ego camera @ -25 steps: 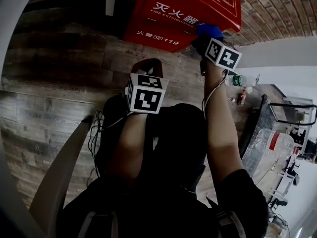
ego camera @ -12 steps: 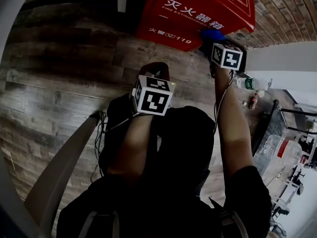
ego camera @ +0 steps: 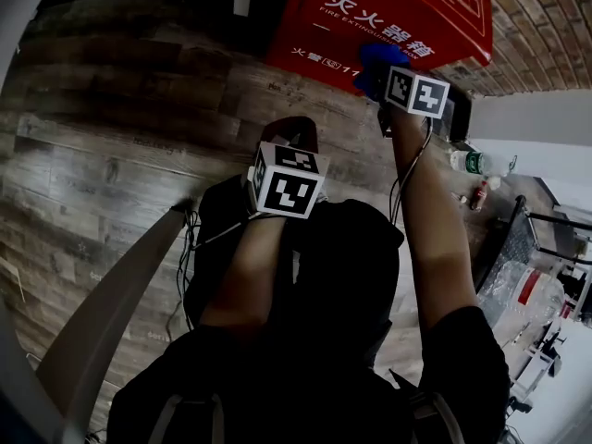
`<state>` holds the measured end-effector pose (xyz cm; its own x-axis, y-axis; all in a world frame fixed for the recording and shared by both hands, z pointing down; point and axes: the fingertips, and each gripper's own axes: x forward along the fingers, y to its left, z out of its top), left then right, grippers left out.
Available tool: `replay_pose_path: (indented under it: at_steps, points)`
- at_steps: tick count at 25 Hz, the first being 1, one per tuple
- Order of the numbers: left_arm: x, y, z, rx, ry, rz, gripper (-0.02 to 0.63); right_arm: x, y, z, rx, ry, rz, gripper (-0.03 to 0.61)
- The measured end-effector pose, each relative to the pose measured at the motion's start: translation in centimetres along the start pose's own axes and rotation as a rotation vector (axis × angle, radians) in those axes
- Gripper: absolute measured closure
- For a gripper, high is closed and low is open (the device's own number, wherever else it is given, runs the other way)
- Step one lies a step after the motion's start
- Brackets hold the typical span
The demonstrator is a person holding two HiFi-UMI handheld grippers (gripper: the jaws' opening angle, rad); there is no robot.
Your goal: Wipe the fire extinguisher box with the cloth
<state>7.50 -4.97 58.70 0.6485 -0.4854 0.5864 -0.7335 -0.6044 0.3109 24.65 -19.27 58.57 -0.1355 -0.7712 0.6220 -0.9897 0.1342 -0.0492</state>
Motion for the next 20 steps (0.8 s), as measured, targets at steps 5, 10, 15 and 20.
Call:
replay_pose_path:
  at_steps: [5,10,15,20]
  points:
    - [-0.7,1.1,-0.7,-0.021,-0.001,0.025,0.609,2.3,4.8,1.7,0.079,-0.027,0.072,0.482]
    - [-1.6,3.1,-1.6,-0.038,0.002,0.063,0.609,4.4,8.6,2.8,0.126,-0.016,0.132,0.482]
    - [-2.5,5.2,-2.6,-0.052,0.013,0.092,0.609,5.7,9.6,2.9,0.173,-0.072,0.078,0.482]
    - [-3.1,6.5,-2.7,-0.072,0.012,0.115,0.609,5.5,9.7,2.8,0.285,-0.137,0.12,0.482]
